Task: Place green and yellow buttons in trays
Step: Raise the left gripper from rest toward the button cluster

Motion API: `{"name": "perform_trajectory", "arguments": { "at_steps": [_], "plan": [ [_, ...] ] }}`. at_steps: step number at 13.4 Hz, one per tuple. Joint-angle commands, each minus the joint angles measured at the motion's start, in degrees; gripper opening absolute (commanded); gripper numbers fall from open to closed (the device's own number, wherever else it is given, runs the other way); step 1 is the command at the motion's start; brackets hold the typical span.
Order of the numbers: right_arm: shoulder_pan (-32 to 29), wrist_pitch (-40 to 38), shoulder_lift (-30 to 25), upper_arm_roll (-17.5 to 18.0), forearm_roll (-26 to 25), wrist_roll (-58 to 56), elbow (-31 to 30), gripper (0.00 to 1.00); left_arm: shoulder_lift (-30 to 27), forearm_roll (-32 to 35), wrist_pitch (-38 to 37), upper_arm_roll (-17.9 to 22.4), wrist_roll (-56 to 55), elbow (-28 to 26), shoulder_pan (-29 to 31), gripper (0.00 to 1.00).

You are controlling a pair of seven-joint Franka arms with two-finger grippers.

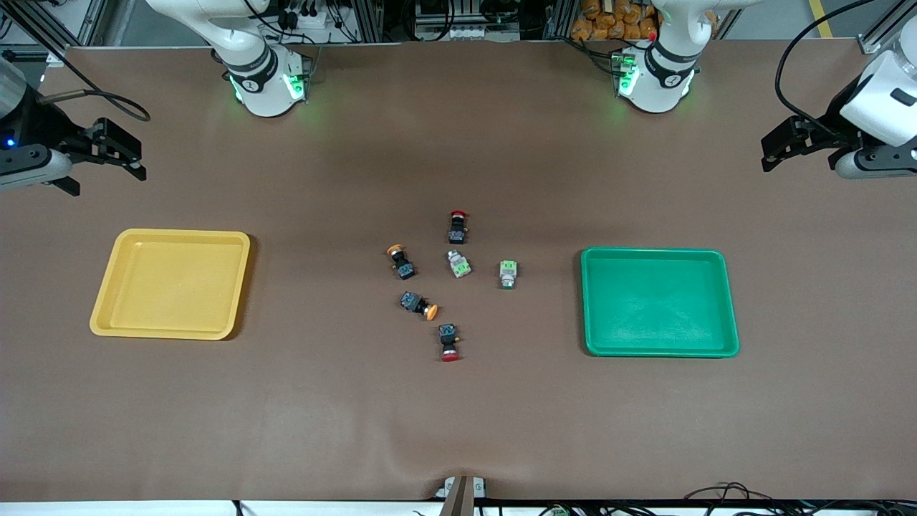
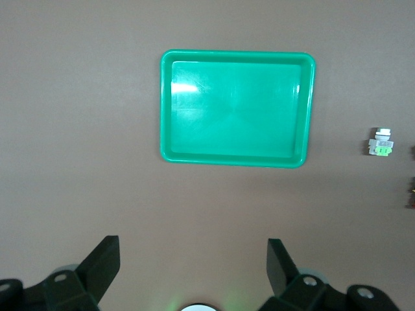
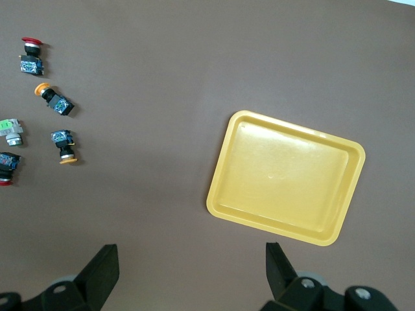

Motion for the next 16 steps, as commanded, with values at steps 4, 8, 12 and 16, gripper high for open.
{"name": "perform_trajectory", "arguments": {
  "at_steps": [4, 8, 12, 16],
  "plan": [
    [0.0, -0.5, 1.1, -0.2, -0.9, -0.5, 2.0, 1.00, 1.2, 0.1, -5.1, -1.2, 1.0, 4.7, -0.2, 1.00],
    [-0.2, -0.7, 1.1, -0.2, -0.9, 0.0, 1.8, 1.00, 4.1, -0.3, -5.1, -3.0, 0.2, 5.8, -0.2, 1.00],
    [-0.2, -1.8, 1.1, -0.2, -0.3, 3.8, 1.6, 1.00, 9.1, 0.2, -4.0, -8.3, -5.8, 5.2, -0.3, 1.00],
    [-0.4, -1.8, 1.1, -0.2, -0.3, 4.0, 1.6, 1.00, 15.4, 0.8, 3.6, -12.2, -14.6, 4.2, -2.3, 1.00]
  ]
}}
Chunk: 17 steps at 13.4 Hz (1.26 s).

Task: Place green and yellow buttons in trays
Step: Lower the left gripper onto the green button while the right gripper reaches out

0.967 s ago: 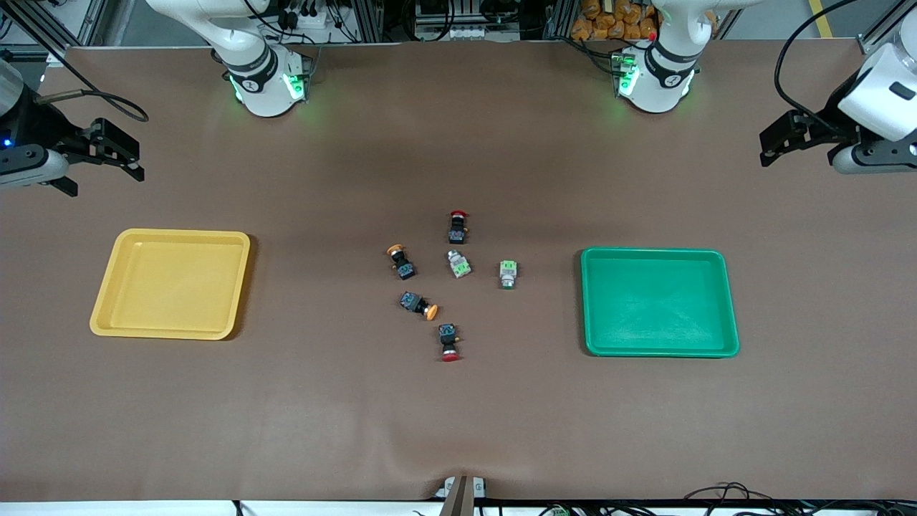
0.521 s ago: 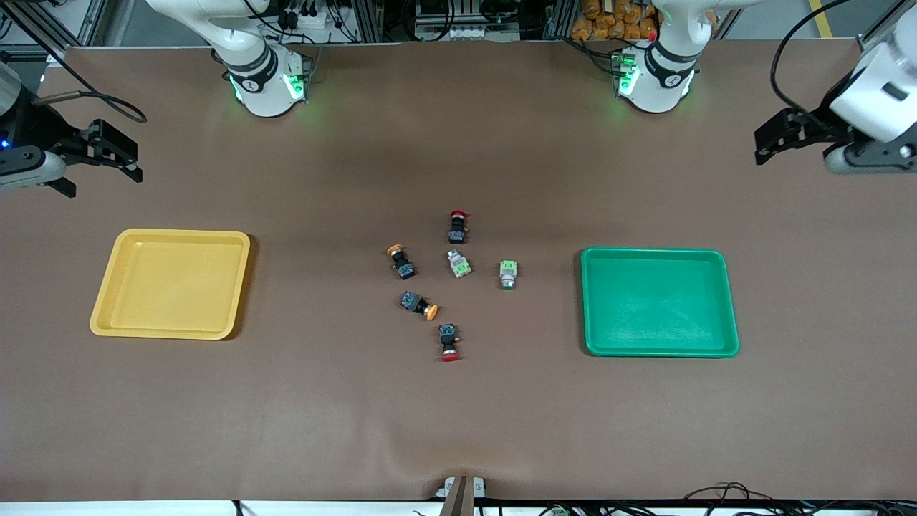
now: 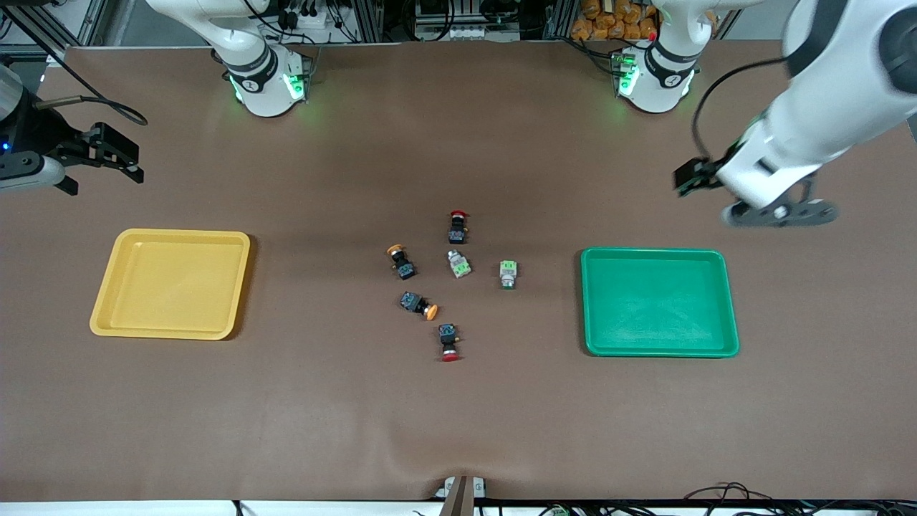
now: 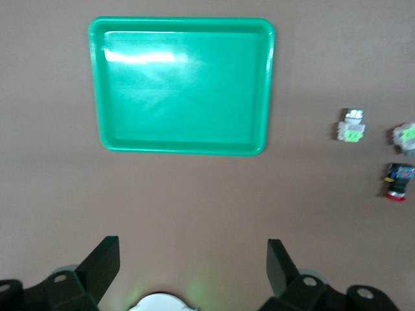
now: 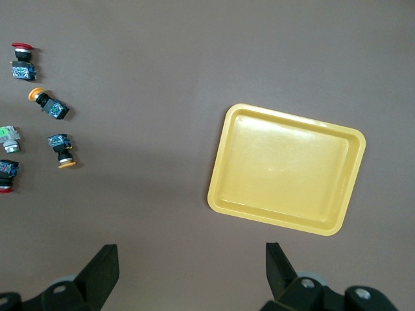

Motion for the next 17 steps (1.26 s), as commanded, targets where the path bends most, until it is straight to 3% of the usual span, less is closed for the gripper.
{"name": "perform_trajectory", "arguments": {
  "at_steps": [1, 4, 8, 9, 12, 17],
  "plan": [
    [-0.4, -0.8, 1.4, 0.1, -0.2, 0.8, 1.5, 1.00, 4.3, 0.9, 5.8, -1.1, -4.7, -1.0, -3.4, 1.00],
    [-0.4, -0.2, 3.3, 0.2, -0.9, 0.4, 1.6, 1.00, 9.7, 1.0, 18.0, -1.1, -23.3, -6.4, -11.1, 1.00],
    [-1.1, 0.0, 7.7, 0.1, -1.0, 0.4, 2.1, 1.00, 21.7, 2.8, 28.0, -0.8, -42.0, -5.8, -18.3, 1.00],
    [-1.9, 0.0, 10.6, 0.0, -1.0, 0.4, 2.7, 1.00, 23.6, 5.0, 30.8, -0.8, -47.2, -5.8, -19.1, 1.00],
    [-2.5, 0.1, 12.3, -0.1, -1.6, 0.4, 3.2, 1.00, 29.1, 10.9, 38.4, -0.8, -61.3, -5.8, -21.5, 1.00],
    [-1.8, 0.7, 13.7, 0.1, -2.4, 1.1, 5.3, 1.00, 33.2, 12.8, 45.0, -0.6, -80.3, -5.7, -22.3, 1.00]
  ]
}}
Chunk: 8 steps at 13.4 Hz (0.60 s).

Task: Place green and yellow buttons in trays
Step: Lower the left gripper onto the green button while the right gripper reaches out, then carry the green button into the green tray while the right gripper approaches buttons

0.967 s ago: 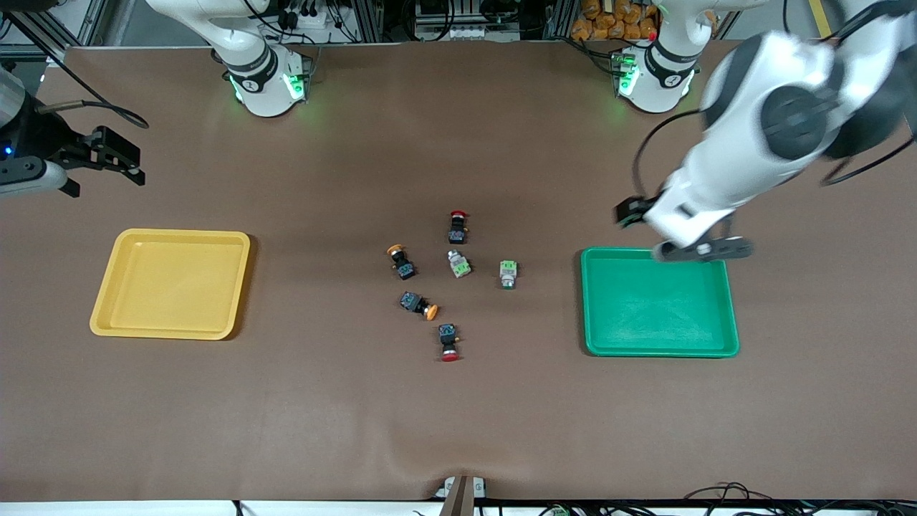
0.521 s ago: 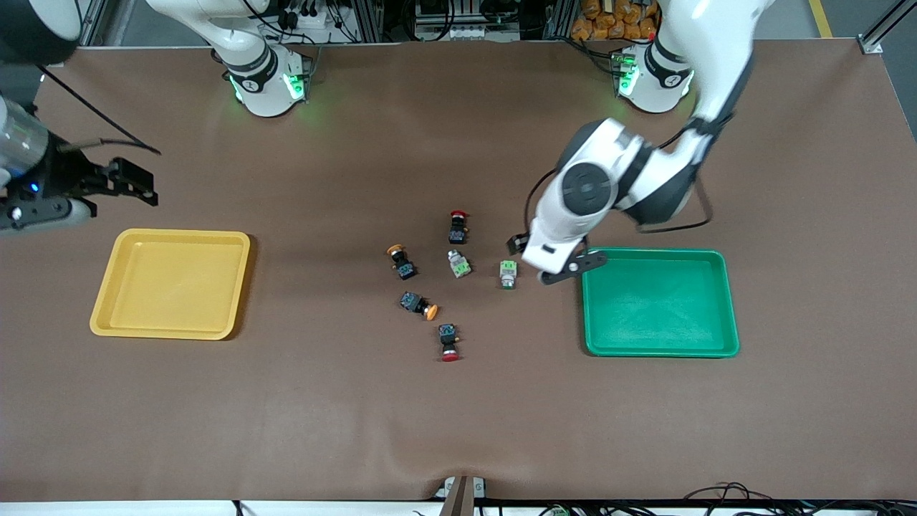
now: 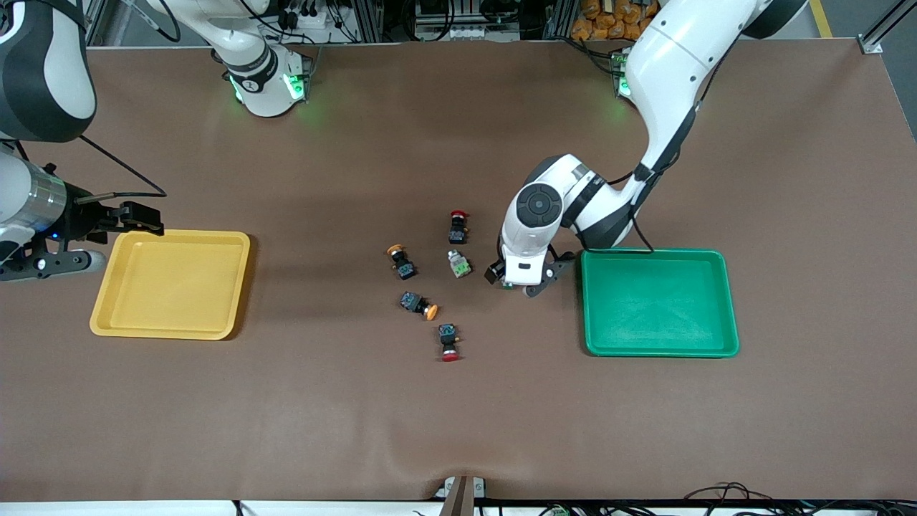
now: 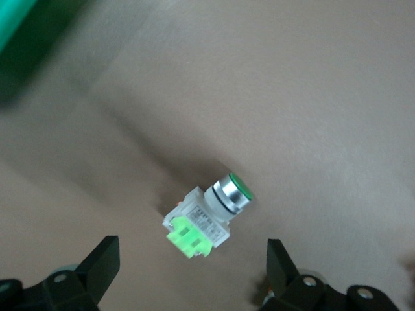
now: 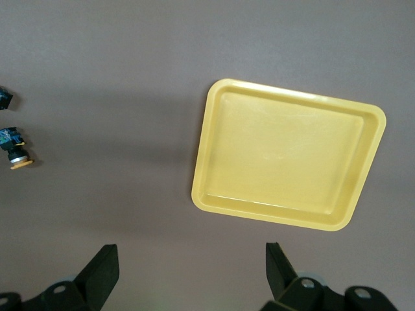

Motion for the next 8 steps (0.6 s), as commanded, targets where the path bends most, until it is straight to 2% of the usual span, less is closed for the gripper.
{"name": "perform_trajectory", "arguments": {
  "at_steps": [1, 5, 8],
  "plan": [
    [0.4, 0.2, 1.3, 0.7, -0.8, 1.0, 3.7, 1.00, 1.5, 2.2, 1.6, 0.4, -11.0, 1.2, -0.8, 1.00],
    [1.0, 2.5, 2.7, 0.8, 2.7, 2.5, 3.9, 1.00, 2.2, 3.8, 2.2, 1.0, -24.5, 0.8, -1.2, 1.00],
    [4.3, 4.4, 5.2, 0.9, 3.8, 6.9, 3.7, 1.00, 3.5, 5.4, 2.2, 1.1, -31.0, 0.9, -1.2, 1.00]
  ]
}}
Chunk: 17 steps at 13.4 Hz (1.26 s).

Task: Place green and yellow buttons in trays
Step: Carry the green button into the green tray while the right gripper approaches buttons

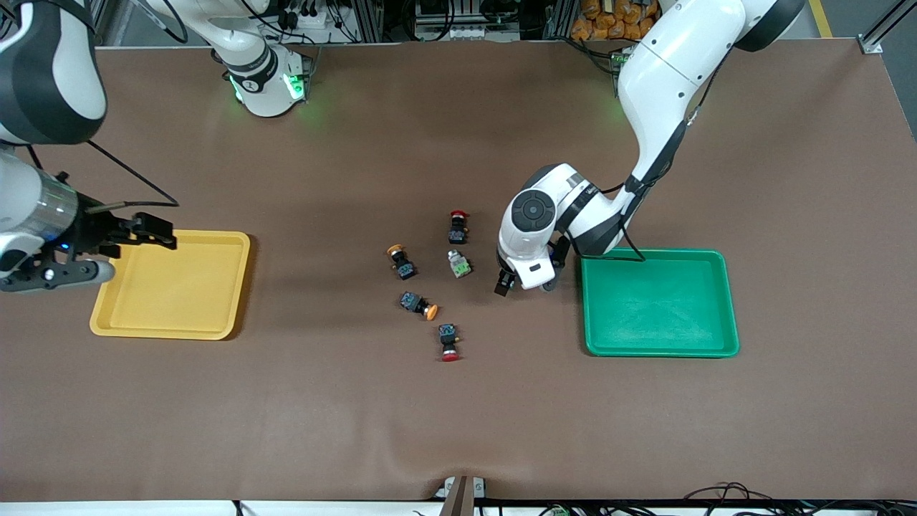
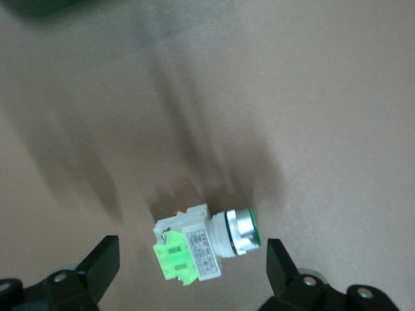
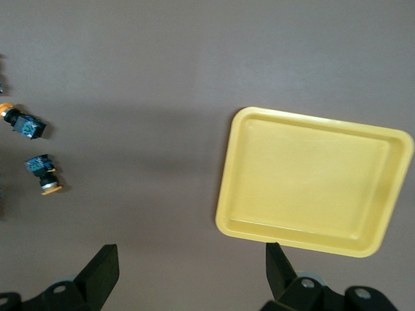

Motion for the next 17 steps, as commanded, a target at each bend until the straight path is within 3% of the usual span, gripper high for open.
{"name": "perform_trajectory", "arguments": {
  "at_steps": [1, 5, 8, 9, 10, 11, 13, 17],
  "plan": [
    [3.0, 1.7, 2.9, 0.0, 0.9, 4.6, 1.6, 1.00, 1.4, 3.7, 0.5, 0.8, -7.1, 0.9, -0.8, 1.00],
    [6.0, 2.6, 6.0, 0.1, 5.6, 6.4, 1.3, 1.00, 2.5, 4.7, 2.9, 0.7, -11.1, 0.8, -0.8, 1.00],
    [10.4, 4.7, 6.6, 0.1, 4.9, 7.1, 0.2, 1.00, 2.9, 4.9, 3.4, 0.7, -11.5, 0.9, -0.8, 0.99],
    [11.6, 6.5, 6.7, 0.1, 4.9, 8.3, -1.0, 1.00, 3.5, 5.1, 3.9, 0.7, -11.4, 0.9, -0.8, 0.68],
    [12.6, 7.8, 6.7, 0.1, 4.9, 9.3, -2.1, 1.00, 3.5, 5.2, 4.5, 0.7, -11.3, 0.9, -0.7, 0.28],
    [13.4, 9.0, 6.8, 0.1, 4.9, 10.0, -3.0, 1.00, 3.2, 5.3, 4.4, 0.7, -10.9, 0.9, -0.3, 0.00],
    [15.5, 11.0, 8.0, 0.1, 4.9, 10.1, -3.5, 1.00, 1.4, 5.4, 3.6, 0.7, -7.8, 0.9, 0.6, 0.00],
    [20.6, 15.9, 10.7, 0.1, 4.9, 16.2, -4.7, 1.00, -3.9, 5.6, -2.3, 0.2, 7.9, 1.0, 8.9, 0.00]
  ]
}}
